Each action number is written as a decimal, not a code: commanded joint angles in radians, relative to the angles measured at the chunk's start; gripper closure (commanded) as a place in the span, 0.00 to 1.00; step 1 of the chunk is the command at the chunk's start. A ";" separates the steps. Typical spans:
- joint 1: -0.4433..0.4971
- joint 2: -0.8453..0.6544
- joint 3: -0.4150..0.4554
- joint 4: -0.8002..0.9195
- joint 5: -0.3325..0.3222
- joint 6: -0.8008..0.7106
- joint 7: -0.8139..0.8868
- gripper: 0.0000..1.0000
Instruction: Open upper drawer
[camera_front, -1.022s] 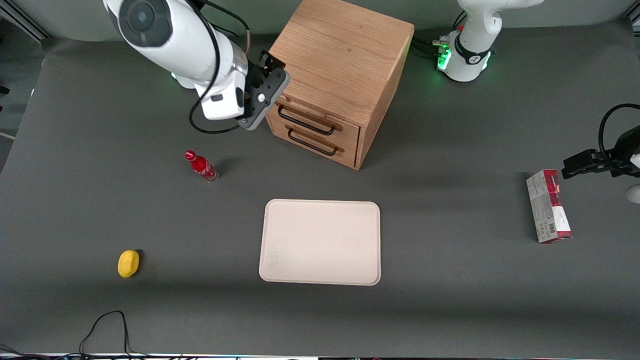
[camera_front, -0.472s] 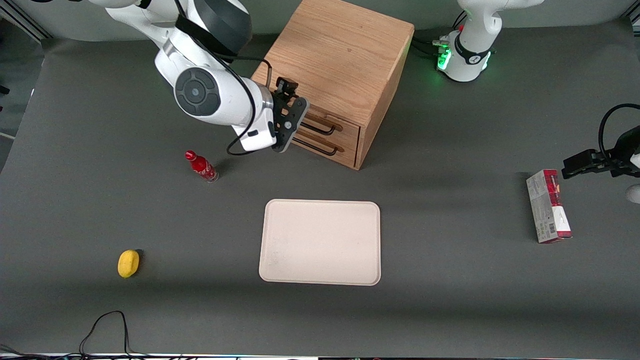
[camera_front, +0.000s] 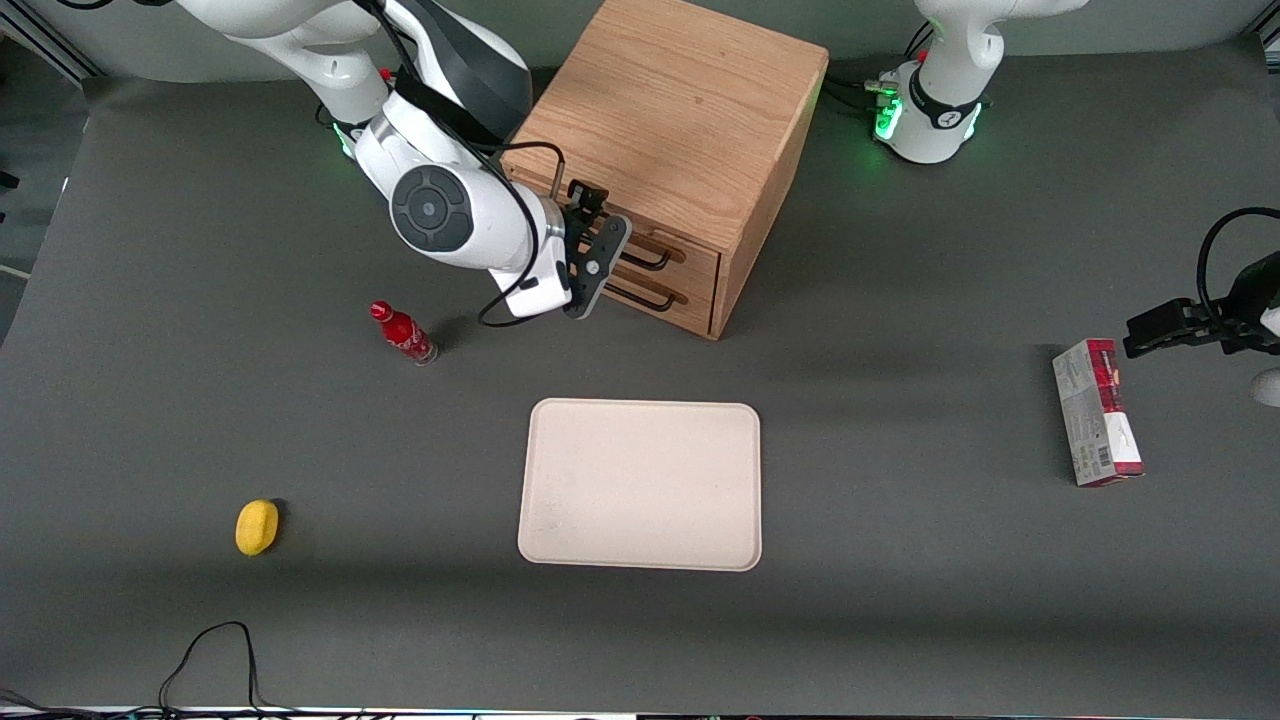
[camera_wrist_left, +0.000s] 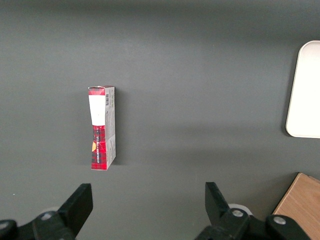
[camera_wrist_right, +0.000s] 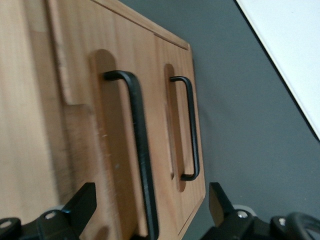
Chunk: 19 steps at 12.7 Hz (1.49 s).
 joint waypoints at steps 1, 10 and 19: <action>0.012 0.022 0.004 -0.019 -0.060 0.035 -0.019 0.00; -0.004 0.084 -0.001 0.022 -0.175 0.097 -0.023 0.00; -0.025 0.194 -0.122 0.209 -0.218 0.096 -0.211 0.00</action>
